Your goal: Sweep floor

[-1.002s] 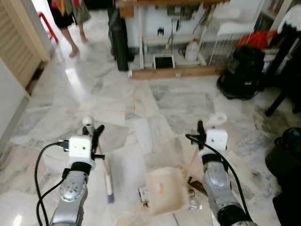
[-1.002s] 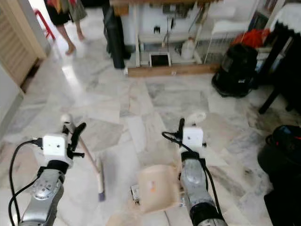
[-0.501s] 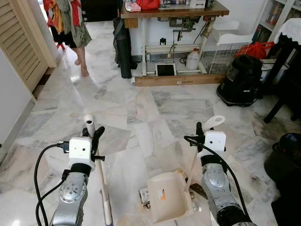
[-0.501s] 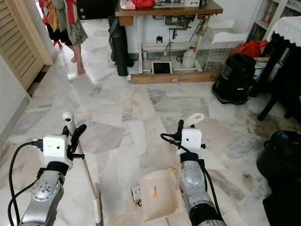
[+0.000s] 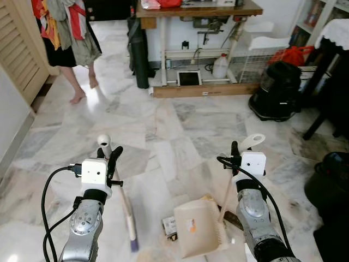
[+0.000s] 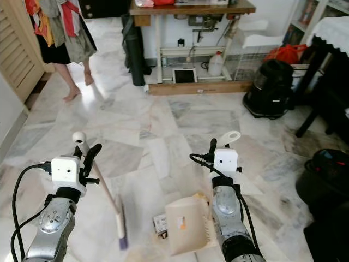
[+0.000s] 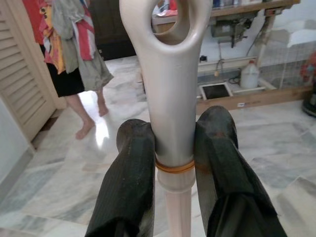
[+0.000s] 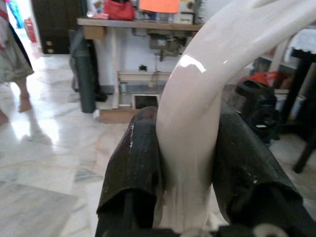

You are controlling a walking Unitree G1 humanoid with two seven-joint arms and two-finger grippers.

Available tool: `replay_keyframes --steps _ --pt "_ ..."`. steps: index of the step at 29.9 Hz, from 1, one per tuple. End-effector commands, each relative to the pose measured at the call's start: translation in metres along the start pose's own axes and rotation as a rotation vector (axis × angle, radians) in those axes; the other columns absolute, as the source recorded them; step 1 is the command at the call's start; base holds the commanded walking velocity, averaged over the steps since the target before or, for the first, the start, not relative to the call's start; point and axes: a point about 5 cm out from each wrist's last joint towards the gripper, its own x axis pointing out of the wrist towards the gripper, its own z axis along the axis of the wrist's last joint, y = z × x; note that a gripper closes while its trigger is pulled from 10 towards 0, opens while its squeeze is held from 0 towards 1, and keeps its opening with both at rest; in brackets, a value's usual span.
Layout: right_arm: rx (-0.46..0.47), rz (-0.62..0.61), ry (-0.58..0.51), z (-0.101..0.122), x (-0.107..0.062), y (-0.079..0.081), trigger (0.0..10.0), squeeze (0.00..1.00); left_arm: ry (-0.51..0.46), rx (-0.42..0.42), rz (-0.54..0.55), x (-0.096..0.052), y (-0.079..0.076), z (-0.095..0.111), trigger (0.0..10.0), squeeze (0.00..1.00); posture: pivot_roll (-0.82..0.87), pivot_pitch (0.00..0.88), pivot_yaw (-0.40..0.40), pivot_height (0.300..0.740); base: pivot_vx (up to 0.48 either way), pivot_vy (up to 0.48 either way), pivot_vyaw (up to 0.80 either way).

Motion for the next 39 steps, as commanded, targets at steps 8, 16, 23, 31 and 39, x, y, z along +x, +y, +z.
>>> replay_keyframes --steps 8,16,23,31,39 --pt "0.039 -0.008 -0.022 0.0064 0.0034 0.0026 10.0 0.00 -0.038 0.011 0.005 0.0030 0.0033 0.0087 10.0 0.00 0.11 0.065 0.025 0.740 0.000 0.321 -0.37" --pt "0.032 -0.008 -0.032 0.0075 0.0037 0.0023 10.0 0.00 -0.038 0.012 0.007 0.0028 0.0036 0.0087 10.0 0.00 0.12 0.065 0.025 0.740 0.000 0.294 -0.50" --pt "0.035 -0.011 -0.026 0.0070 0.0038 0.0021 10.0 0.00 -0.039 0.014 0.007 0.0029 0.0042 0.0088 10.0 0.00 0.12 0.068 0.026 0.740 0.000 0.261 0.00" --pt "0.032 -0.014 -0.026 0.0071 0.0042 0.0012 10.0 0.00 -0.039 0.014 0.005 0.0033 0.0043 0.0089 10.0 0.00 0.11 0.072 0.028 0.740 0.000 0.062 -0.58" --pt "0.024 -0.019 -0.032 0.0073 0.0038 0.0010 10.0 0.00 -0.042 0.018 0.001 0.0034 0.0041 0.0093 10.0 0.00 0.11 0.068 0.030 0.740 0.000 0.000 0.00"
